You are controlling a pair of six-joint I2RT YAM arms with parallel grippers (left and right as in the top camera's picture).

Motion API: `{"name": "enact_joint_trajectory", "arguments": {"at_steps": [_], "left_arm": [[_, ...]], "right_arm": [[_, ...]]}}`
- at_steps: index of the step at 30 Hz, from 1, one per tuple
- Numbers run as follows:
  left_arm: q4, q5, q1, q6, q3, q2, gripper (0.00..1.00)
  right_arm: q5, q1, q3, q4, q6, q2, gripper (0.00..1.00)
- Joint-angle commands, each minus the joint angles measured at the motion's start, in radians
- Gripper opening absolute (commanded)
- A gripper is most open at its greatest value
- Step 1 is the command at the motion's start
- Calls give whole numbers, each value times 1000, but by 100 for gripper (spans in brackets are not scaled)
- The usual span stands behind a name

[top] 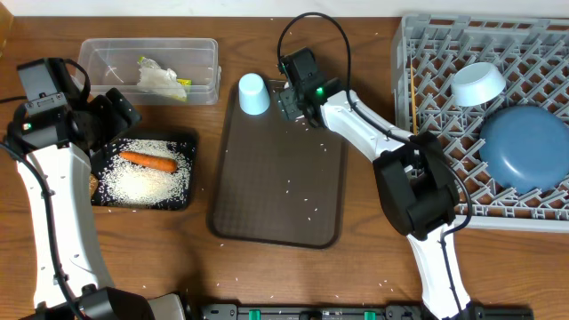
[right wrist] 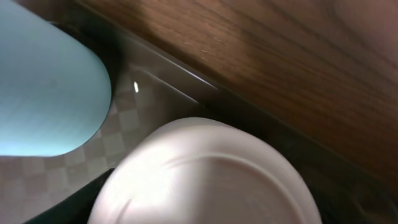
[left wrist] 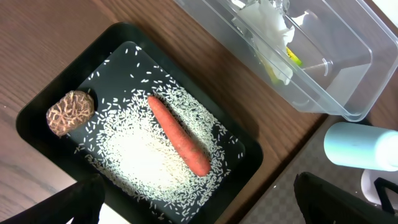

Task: Sort waste into correct bins and load items into the dishwasher rack
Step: 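Move the right gripper to the white cup and grasp it, then lift the white cup and carry it right to the dish rack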

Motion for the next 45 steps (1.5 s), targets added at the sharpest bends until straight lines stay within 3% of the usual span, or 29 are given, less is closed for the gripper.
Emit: {"name": "enact_joint_trajectory", "arguments": {"at_steps": [1, 12, 26, 35, 45], "left_arm": [[0, -5, 4, -5, 14, -7, 98], [0, -5, 4, -5, 14, -7, 98], [0, -5, 4, -5, 14, -7, 98], [0, -5, 4, -5, 14, -7, 98], [0, -5, 4, -5, 14, -7, 98]], "right_arm": [[11, -8, 17, 5, 7, 2, 66], [12, -11, 17, -5, 33, -34, 63], [16, -135, 17, -108, 89, -299, 61], [18, -409, 17, -225, 89, -476, 59], [22, -761, 16, -315, 80, -492, 59]]}}
